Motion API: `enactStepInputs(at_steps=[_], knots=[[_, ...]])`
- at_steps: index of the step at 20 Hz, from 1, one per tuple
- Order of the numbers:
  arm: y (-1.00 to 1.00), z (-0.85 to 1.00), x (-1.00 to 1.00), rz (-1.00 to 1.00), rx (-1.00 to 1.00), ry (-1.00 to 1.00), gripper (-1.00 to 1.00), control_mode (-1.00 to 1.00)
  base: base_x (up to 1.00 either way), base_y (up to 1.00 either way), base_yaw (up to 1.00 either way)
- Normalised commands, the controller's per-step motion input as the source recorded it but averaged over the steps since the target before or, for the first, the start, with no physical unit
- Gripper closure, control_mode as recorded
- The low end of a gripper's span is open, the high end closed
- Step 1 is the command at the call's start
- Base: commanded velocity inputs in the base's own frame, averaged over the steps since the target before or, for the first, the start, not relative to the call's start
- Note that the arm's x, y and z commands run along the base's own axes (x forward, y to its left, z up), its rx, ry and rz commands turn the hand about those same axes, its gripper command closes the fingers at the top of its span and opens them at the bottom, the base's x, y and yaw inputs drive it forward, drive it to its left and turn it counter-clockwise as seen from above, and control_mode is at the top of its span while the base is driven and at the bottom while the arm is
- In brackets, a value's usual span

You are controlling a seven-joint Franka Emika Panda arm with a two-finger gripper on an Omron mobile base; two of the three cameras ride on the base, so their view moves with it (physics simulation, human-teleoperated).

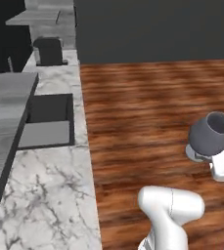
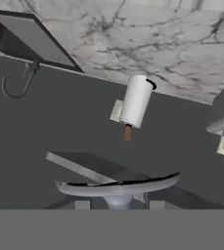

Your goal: Retrieve the wine glasses from the counter and place one next to each plate.

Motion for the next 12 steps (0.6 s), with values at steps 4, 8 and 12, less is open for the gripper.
enactStepInputs(at_steps=[4, 8, 12], knots=[[0.00, 0.00, 0.00, 0.00, 0.00, 0.00, 1.00, 1.00, 0.00, -0.13, -0.97], [0.00, 0.00, 0.00, 0.00, 0.00, 0.00, 1.00, 1.00, 0.00, -0.04, -0.98], [0.00, 0.00, 0.00, 0.00, 0.00, 0.00, 1.00, 1.00, 0.41, 0.03, -0.80]])
